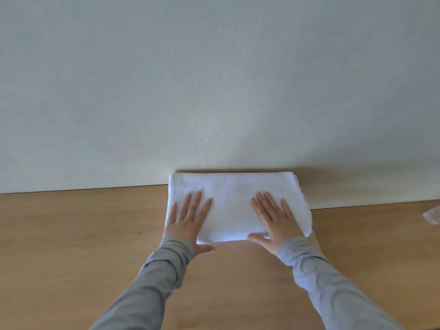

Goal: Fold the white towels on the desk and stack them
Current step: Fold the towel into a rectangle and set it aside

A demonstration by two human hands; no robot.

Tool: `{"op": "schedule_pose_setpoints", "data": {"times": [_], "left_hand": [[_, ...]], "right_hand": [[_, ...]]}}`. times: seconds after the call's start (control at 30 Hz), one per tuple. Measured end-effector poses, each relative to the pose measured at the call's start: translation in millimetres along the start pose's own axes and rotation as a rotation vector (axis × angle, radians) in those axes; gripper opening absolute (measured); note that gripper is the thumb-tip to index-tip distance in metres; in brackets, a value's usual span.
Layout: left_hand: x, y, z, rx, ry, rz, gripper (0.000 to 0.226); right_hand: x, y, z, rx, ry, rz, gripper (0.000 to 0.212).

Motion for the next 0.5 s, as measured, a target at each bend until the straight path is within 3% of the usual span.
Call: {"op": "schedule_pose_setpoints", "data": {"times": [0.17, 0.37, 0.5], "left_hand": [[-3, -10, -1, -0.112, 0.035, 0.046, 0.097], [-14, -34, -34, -0.485, 0.028, -0.006, 0.062], [-51, -74, -70, -0.421, 0.089, -0.136, 0.05]], "right_hand": [[-11, 9, -4, 0.023, -0.008, 0.071, 0.072], [-1, -7, -44, 0.233, -0.05, 0.19, 0.053], [13, -42, -99, 0.347, 0.081, 0.182, 0.05]]}}
Point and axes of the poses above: each hand's wrist, its own x-axis towards the middle knuckle, its own z-axis out of the palm, y = z × x, the point moved 1 cm from there along x, towards the middle knuckle, and after that the axes turned 1 degree about y, right-handed, at the moved point
